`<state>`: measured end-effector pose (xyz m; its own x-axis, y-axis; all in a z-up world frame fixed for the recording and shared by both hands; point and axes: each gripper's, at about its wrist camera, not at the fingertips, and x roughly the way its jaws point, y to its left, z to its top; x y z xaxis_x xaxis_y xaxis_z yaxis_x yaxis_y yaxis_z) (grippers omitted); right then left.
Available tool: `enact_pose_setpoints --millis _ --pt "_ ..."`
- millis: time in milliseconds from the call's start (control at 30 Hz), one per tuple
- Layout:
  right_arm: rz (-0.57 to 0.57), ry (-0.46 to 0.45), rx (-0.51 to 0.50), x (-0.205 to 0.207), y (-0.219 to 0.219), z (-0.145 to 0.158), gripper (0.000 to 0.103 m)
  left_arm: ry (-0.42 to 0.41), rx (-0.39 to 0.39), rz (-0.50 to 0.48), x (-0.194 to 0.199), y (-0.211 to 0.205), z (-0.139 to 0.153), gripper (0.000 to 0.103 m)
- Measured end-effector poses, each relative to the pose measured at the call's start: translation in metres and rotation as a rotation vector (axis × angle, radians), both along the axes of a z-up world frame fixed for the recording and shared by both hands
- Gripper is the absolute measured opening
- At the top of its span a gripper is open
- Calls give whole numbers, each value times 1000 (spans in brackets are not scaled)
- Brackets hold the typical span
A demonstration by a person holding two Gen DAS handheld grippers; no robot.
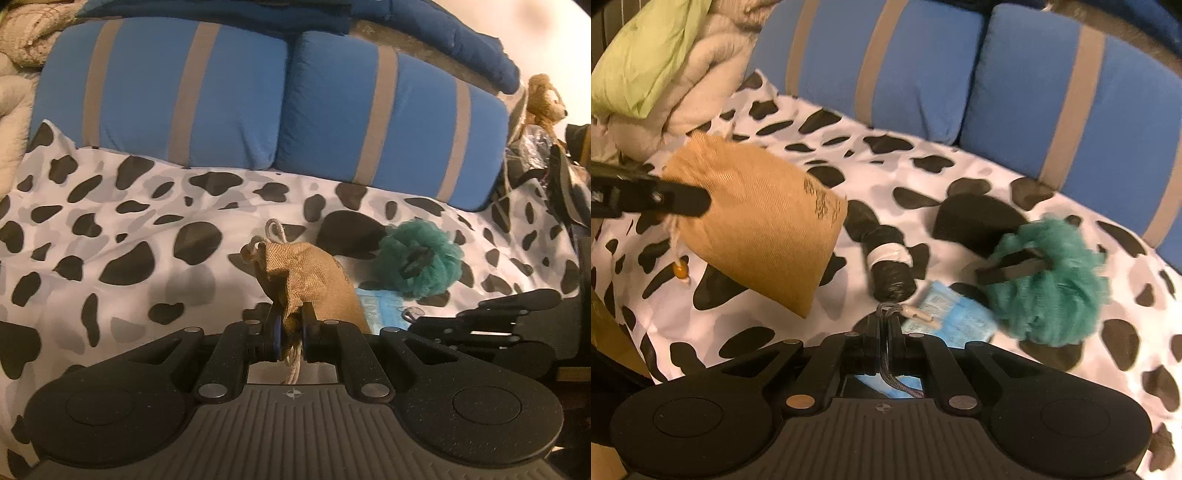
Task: Organize soft objects
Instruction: 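Grasp the thin black cable with the right tool while the left tool holds the pouch, then carry the tan pouch and black cable with both tools to the box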
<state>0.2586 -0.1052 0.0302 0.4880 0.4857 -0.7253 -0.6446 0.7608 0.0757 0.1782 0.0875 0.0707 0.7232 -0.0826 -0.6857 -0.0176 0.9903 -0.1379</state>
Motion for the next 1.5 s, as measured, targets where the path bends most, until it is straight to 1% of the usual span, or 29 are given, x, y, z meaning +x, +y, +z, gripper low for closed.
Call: enact_pose_setpoints --millis 133,300,367,467,633,967,1067,1200,1400,1500 --pt "-31 3 7 -11 -21 7 6 -6 -22 -35 -3 -10 0 10" --pt "-56 10 8 -35 -44 13 6 7 -55 -80 -11 -23 -3 10" --pt "-58 13 6 -44 -50 13 6 23 -54 -93 -15 -27 -8 10" --pt "-55 25 4 -60 -58 12 6 53 -75 -101 -22 -29 -14 10" --pt "-58 62 8 -84 -70 10 6 70 -107 -127 -38 -36 -18 10" --pt "-86 127 41 -129 -103 13 6 105 -141 -211 -70 -59 -25 10" --pt "-101 140 50 -143 -114 12 6 128 -164 -223 -80 -61 -29 10" --pt "-103 156 64 -164 -124 14 6 155 -176 -241 -95 -64 -34 10" --pt "-94 175 77 -190 -130 17 6 192 -195 -275 -122 -70 -38 10" --pt "-78 192 96 -200 -130 18 6 228 -216 -284 -135 -72 -41 10"
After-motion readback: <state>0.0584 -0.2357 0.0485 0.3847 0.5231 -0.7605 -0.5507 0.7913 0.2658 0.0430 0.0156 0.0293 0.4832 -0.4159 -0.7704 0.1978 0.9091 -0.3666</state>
